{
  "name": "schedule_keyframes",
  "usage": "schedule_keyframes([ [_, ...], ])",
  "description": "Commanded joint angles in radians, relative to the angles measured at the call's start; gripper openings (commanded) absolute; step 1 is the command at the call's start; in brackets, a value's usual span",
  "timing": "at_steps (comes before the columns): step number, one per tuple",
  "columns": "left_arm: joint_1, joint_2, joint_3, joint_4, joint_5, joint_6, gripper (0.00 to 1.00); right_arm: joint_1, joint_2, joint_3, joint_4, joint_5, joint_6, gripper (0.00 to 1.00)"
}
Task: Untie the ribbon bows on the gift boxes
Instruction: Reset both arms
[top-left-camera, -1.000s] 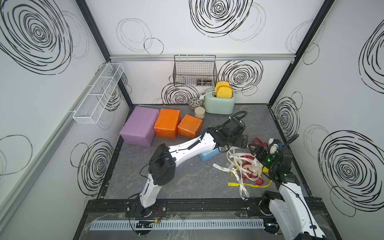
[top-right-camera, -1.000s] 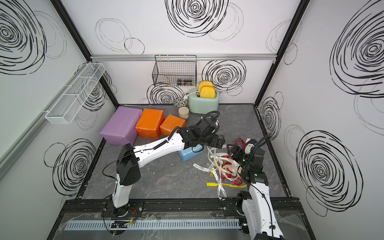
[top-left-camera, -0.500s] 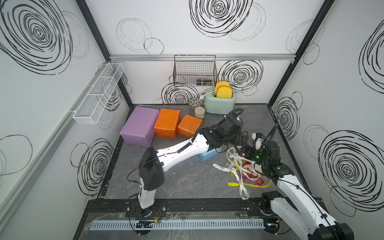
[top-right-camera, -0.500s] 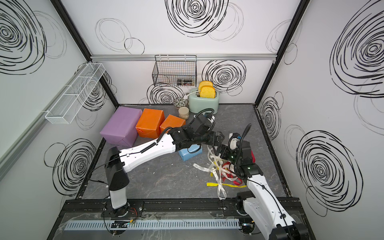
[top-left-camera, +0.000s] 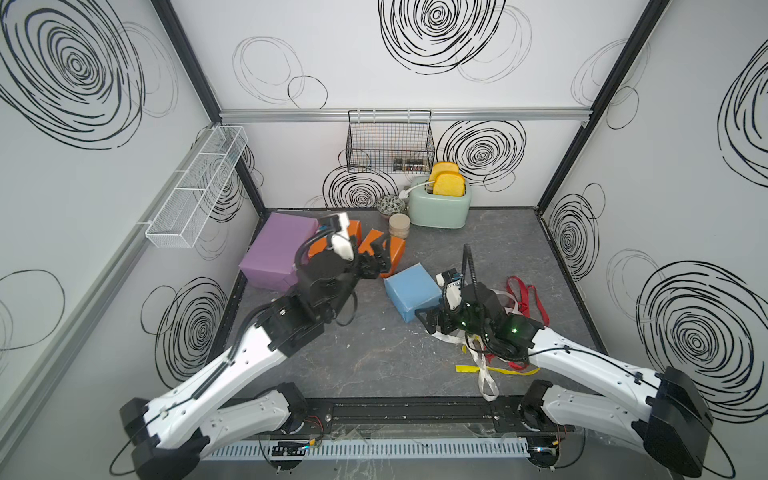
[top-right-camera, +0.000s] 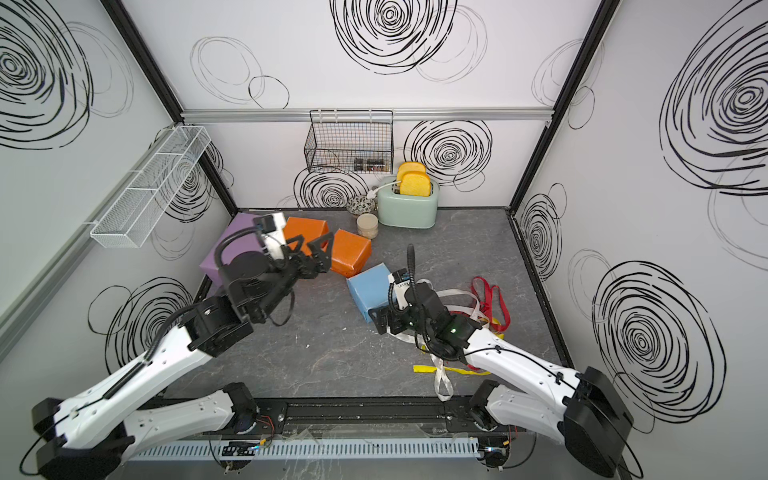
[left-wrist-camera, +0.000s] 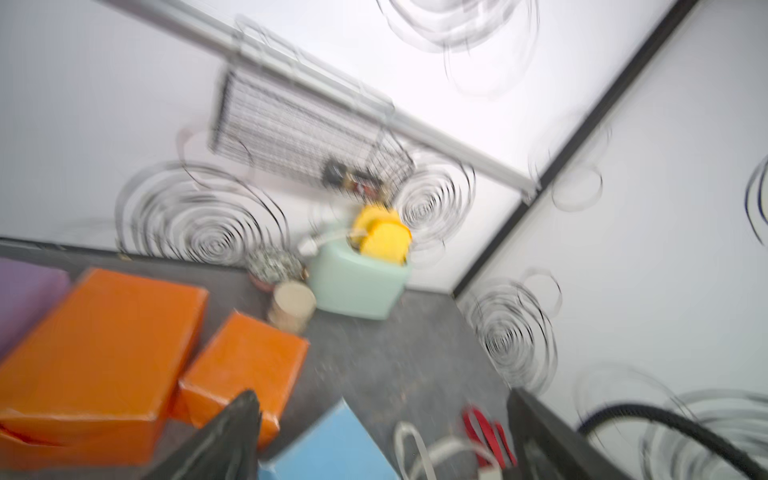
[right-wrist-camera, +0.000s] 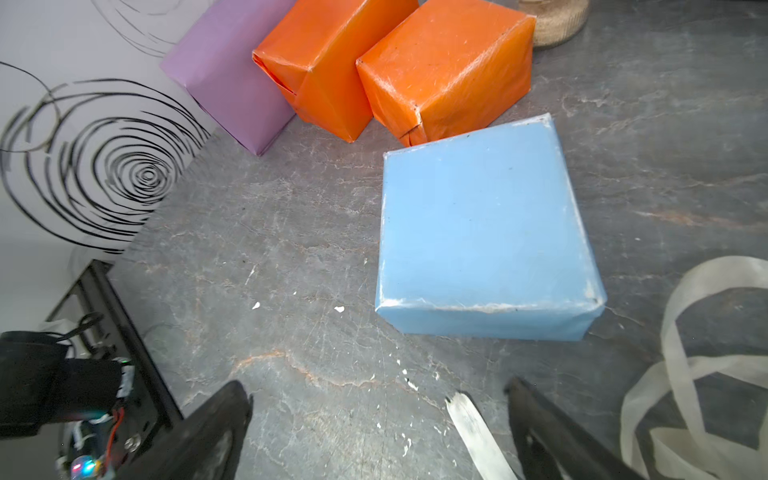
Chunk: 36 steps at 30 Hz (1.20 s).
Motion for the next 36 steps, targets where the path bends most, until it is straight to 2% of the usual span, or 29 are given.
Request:
schedule_keyframes([
  [1,0.08,-0.161,-0.174,0.185,-0.153,0.076,0.96,0.039,0.068,0.086,0.077,0.26,-0.008,0.98],
  [6,0.247,-0.386,-0.378,0.204,-0.143,0.127,0.96,0.028,0.148,0.173,0.14,0.467,0.016,0.98],
  [8,0.317,-0.432,-0.424,0.185,-0.125,0.133,0.96,-0.013,0.157,0.18,0.187,0.492,0.023,0.98],
  [9,0.355,-0.447,-0.448,0.179,-0.111,0.132,0.96,-0.052,0.158,0.179,0.211,0.468,0.038,0.98],
  [13,0.372,-0.427,-0.52,0.234,-0.14,0.201,0.96,-0.258,0.179,0.179,0.304,0.203,0.085,0.98],
  [17,0.419,-0.345,-0.555,0.334,-0.089,0.215,0.96,-0.445,0.236,0.192,0.369,0.084,0.115,0.98],
  [20,0.49,-0.22,-0.559,0.454,-0.046,0.201,0.96,-0.536,0.271,0.14,0.473,0.106,0.069,0.98],
  [24,0.578,-0.022,-0.499,0.501,-0.039,0.172,0.96,-0.586,0.298,0.039,0.625,0.226,-0.058,0.98],
  [28,0.641,0.137,-0.505,0.627,-0.037,0.178,0.96,-0.595,0.31,-0.068,0.777,0.294,-0.293,0.98],
  [32,0.733,0.263,-0.537,0.717,0.02,0.172,0.96,-0.636,0.335,-0.139,0.829,0.274,-0.429,0.98],
  [36,0.764,0.312,-0.595,0.819,0.051,0.193,0.96,-0.709,0.296,-0.156,0.795,0.184,-0.397,0.98],
])
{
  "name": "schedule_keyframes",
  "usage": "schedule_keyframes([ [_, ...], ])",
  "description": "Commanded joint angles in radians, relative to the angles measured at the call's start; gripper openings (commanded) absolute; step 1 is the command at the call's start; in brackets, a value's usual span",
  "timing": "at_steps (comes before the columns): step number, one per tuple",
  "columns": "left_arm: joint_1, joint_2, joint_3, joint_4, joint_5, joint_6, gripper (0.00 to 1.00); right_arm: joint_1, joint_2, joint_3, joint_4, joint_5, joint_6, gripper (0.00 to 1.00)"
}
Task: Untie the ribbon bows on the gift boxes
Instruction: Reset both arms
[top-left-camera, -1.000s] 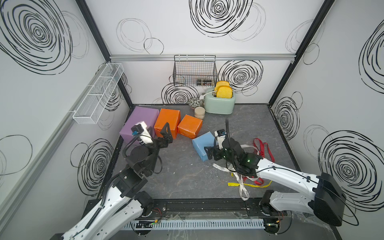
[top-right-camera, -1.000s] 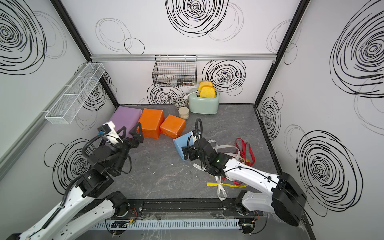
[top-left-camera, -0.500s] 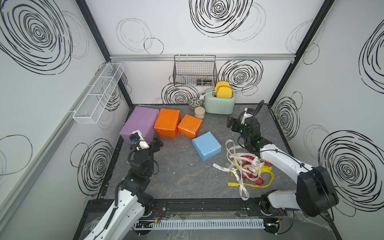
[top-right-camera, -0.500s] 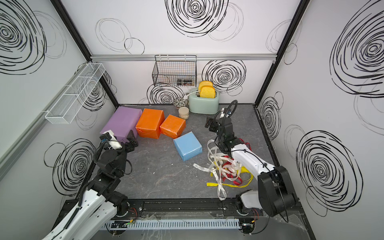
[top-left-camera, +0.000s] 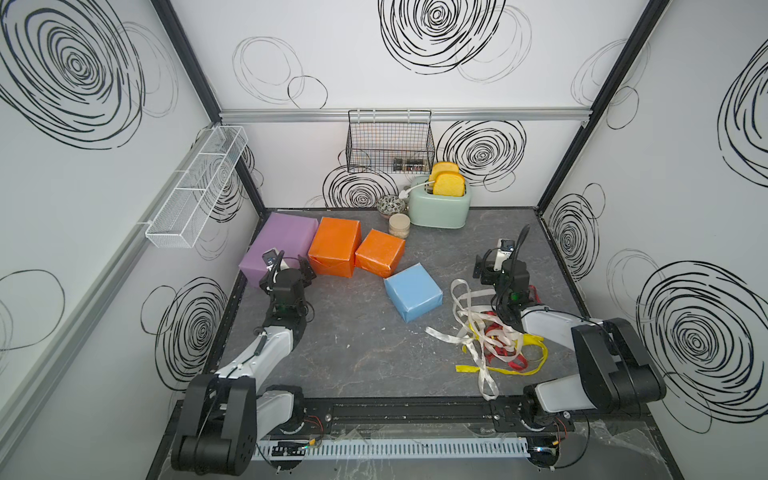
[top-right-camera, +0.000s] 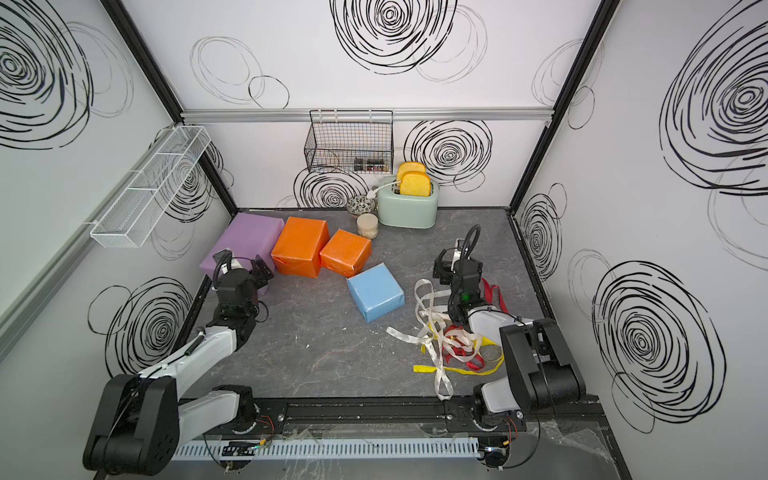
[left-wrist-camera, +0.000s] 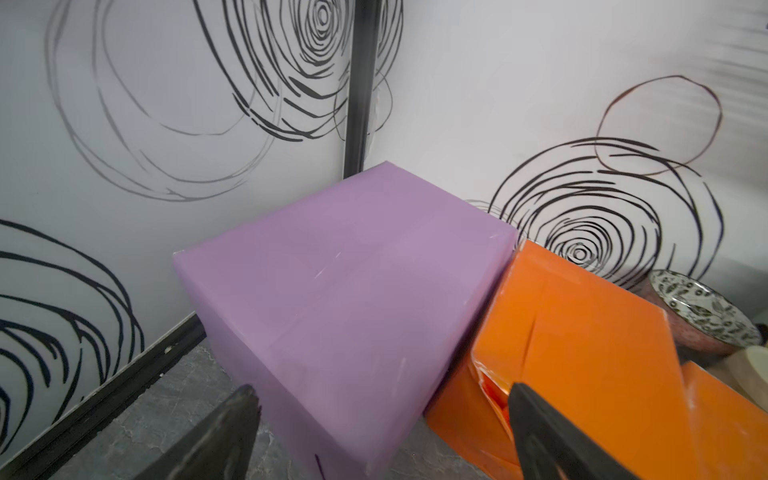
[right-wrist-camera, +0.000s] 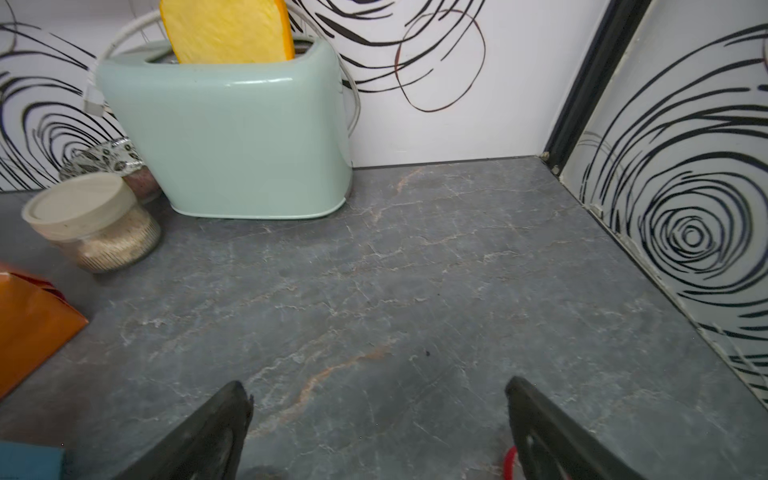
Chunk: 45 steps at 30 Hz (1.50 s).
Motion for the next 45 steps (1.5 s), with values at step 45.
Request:
schedule_keyframes([
  [45,-0.077,0.306,-0.241,0.81,0.229,0.31,0.96,-0.198,0.055,-0.235,0.404,-0.224,-0.042,0.98],
])
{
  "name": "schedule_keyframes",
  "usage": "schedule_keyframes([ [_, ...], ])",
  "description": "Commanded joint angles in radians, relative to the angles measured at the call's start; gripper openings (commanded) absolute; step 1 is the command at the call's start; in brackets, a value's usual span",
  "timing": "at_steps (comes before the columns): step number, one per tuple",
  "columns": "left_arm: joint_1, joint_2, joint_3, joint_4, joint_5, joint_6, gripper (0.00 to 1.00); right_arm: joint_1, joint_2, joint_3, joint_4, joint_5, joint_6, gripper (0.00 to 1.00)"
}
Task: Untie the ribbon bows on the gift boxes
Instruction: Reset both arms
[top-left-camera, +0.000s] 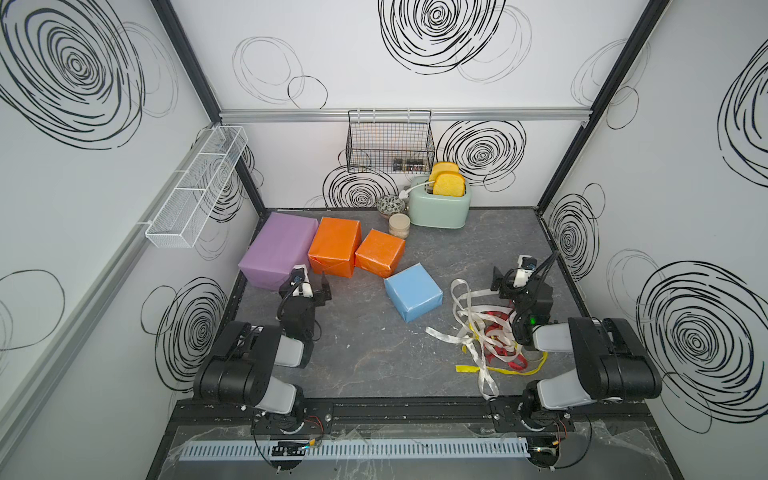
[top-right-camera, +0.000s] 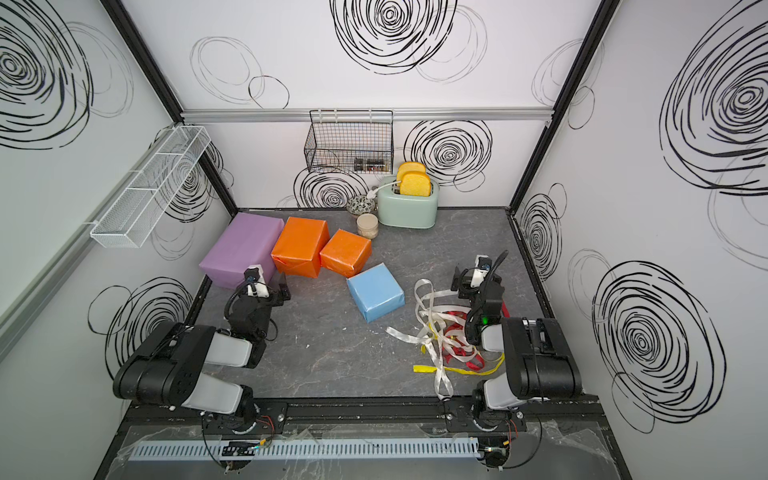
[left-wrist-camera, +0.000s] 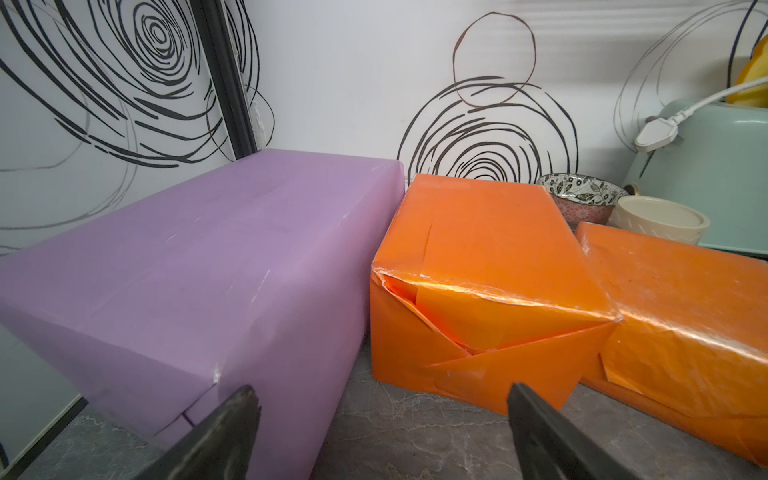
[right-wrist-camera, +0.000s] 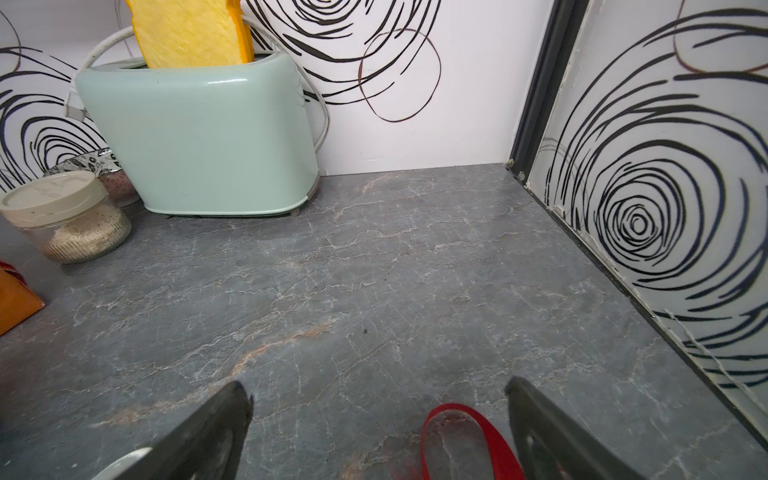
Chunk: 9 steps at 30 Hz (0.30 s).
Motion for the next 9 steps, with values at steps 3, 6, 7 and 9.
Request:
schedule_keyframes([
  [3,0.007,-0.001,0.03,0.06,0.02,0.007,0.96,0.002,0.003,-0.003,0.006,-0.008,0.005,0.98],
  [6,0.016,-0.002,0.028,0.061,0.041,0.001,0.96,0.002,0.003,-0.002,0.006,-0.008,0.005,0.98],
  [7,0.015,-0.003,0.024,0.067,0.041,0.002,0.96,0.002,0.003,-0.002,0.006,-0.008,0.005,0.98],
  [9,0.008,-0.006,0.018,0.081,0.028,0.008,0.96,0.002,0.003,-0.002,0.006,-0.008,0.005,0.98],
])
